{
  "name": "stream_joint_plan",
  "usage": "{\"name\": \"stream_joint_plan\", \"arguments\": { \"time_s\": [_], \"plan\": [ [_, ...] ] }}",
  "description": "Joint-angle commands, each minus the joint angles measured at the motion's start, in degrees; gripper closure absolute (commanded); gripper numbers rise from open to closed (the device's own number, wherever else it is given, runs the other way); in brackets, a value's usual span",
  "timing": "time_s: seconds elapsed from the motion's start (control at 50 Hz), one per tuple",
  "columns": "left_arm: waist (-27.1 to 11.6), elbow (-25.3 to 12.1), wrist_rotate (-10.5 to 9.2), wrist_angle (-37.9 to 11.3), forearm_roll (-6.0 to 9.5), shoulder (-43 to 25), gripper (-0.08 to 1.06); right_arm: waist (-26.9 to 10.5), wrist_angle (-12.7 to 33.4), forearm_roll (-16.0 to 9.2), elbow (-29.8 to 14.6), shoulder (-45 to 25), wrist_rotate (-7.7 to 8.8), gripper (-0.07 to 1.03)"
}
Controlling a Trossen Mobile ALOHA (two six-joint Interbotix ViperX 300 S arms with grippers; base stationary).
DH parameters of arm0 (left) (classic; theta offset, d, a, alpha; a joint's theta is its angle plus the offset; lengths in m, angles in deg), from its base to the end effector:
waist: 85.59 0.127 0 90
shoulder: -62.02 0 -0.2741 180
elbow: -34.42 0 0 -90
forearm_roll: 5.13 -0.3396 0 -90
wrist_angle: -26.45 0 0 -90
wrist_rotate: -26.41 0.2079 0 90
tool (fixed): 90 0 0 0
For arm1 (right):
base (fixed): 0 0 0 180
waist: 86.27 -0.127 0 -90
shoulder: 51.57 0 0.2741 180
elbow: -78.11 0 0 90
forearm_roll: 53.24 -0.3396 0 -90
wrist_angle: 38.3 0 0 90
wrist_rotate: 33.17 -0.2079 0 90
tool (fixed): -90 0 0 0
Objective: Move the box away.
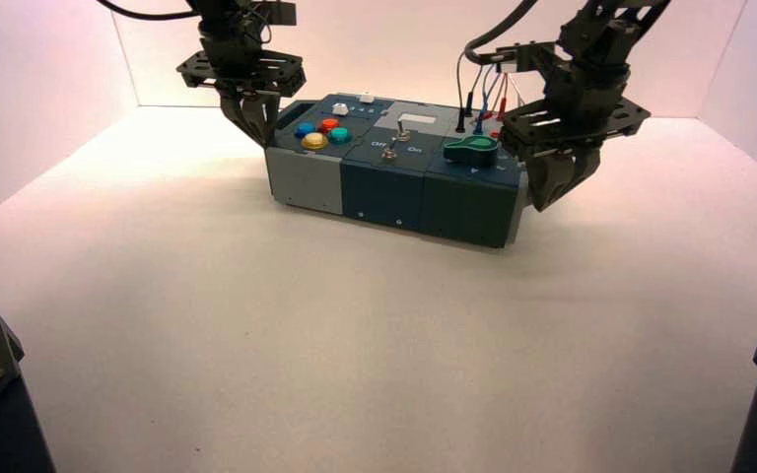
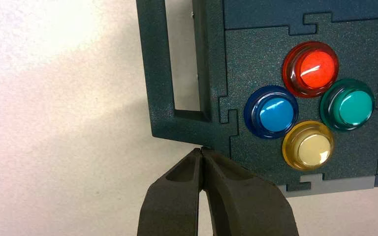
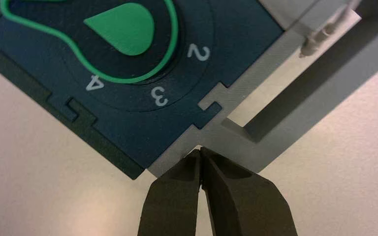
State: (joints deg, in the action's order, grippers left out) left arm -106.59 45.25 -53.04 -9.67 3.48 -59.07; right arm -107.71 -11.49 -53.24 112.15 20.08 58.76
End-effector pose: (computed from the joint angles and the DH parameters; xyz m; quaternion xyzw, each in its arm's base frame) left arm 0.4026 -0.1742 -0.0675 0.1106 0.6157 -0.1949 0.7555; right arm 0.3095 0.1215 -0.0861 -0.1313 0.6238 0.1539 0.7550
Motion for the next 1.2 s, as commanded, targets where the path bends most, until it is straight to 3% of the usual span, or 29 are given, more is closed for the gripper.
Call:
{"name": "stream_joint_plan", "arguments": {
  "time_s": [0.02,0.36,0.82,1.2],
  "plan": [
    [-9.23,-0.18,0.18,-0.44,2.81,2.20,1.01,0.09,-5.01,-0.35,-1.23,0.44,-0.26,0.98],
    [-10.37,-0.18,0.26,-0.79,3.16,3.08,1.01,3.78,-9.67,-0.35,-0.97,0.44,-0.26,0.98],
    [-10.37,-1.14,0.26,-0.18,2.90,2.46,1.01,3.96,-11.87,-0.26,-4.31,-0.26,0.18,0.98],
    [-7.82,-2.20,0.44,0.18,2.81,2.29,1.01,3.96,-13.10,0.18,-6.77,-0.97,0.44,0.98]
  ]
}}
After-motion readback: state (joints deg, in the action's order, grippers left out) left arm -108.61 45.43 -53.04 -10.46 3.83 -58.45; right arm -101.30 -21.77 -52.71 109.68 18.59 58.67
